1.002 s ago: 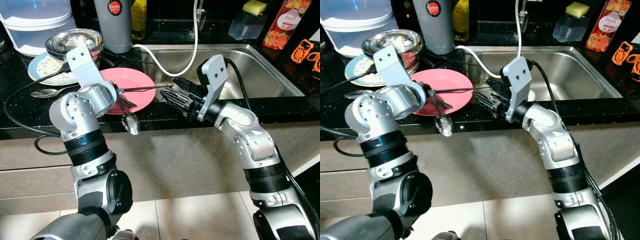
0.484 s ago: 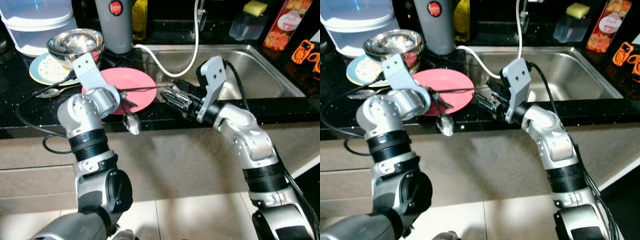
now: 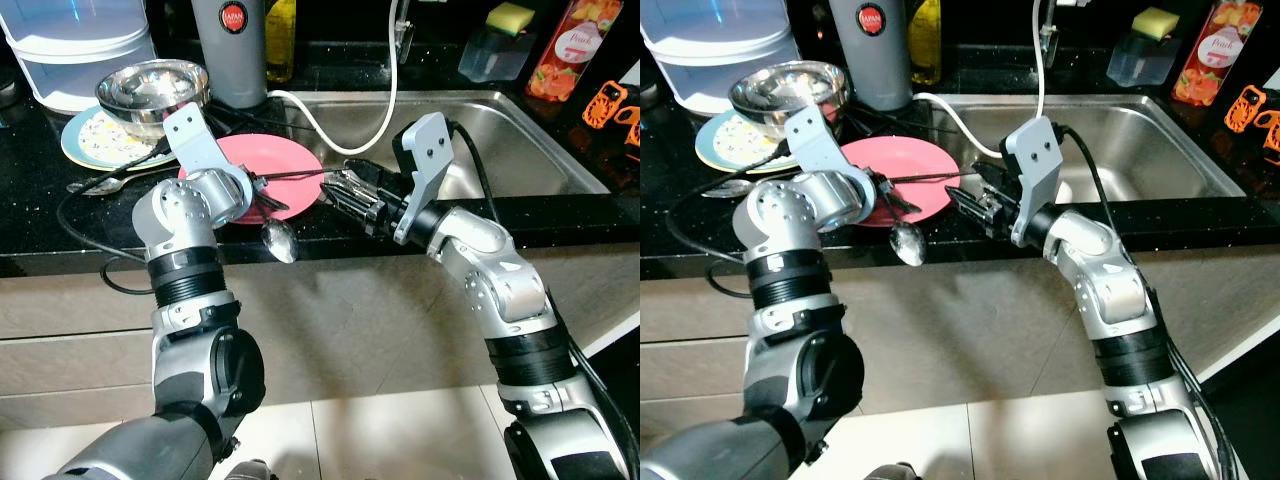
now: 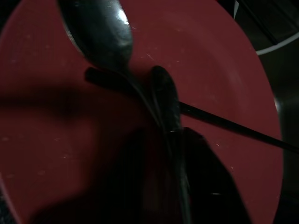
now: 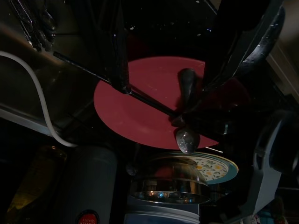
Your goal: Kitchen organization
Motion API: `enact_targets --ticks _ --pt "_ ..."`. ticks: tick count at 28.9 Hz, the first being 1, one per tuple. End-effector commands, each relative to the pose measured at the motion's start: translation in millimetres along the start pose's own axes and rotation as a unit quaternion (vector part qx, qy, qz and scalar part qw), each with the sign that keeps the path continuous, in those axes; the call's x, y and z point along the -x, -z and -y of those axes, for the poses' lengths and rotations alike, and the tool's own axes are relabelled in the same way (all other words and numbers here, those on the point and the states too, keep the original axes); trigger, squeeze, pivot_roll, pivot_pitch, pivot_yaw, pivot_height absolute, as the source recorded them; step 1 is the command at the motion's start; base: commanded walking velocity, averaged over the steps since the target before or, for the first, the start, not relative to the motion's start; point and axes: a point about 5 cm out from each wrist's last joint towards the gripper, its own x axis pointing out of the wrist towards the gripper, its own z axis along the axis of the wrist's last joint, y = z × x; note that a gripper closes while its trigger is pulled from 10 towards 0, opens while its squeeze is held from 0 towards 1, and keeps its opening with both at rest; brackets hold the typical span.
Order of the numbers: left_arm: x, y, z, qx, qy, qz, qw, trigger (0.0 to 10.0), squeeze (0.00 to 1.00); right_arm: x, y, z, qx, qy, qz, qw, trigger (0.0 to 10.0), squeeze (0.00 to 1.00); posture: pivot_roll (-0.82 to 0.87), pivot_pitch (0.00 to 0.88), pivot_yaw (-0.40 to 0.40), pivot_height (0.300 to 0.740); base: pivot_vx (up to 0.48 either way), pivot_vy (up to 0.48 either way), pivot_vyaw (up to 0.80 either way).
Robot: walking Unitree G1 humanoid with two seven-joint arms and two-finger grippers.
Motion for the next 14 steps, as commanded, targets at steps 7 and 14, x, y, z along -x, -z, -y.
enact_targets --ticks 7,14 --pt "-13.1 15 -24.4 0.015 -0.037 -0.043 0.998 0.0 0.0 3.3 -1 2.7 0.003 0.007 0.0 1.0 10.0 0.0 0.19 0.039 -0.032 0.74 0.0 0.0 0.0" --pt "-9.8 11 -23.4 0.002 -0.042 -0.026 0.999 3.6 0.0 2.3 -1 3.3 0.004 0.006 0.001 1.0 10.0 0.0 0.19 0.039 -0.034 0.74 0.0 0.0 0.0"
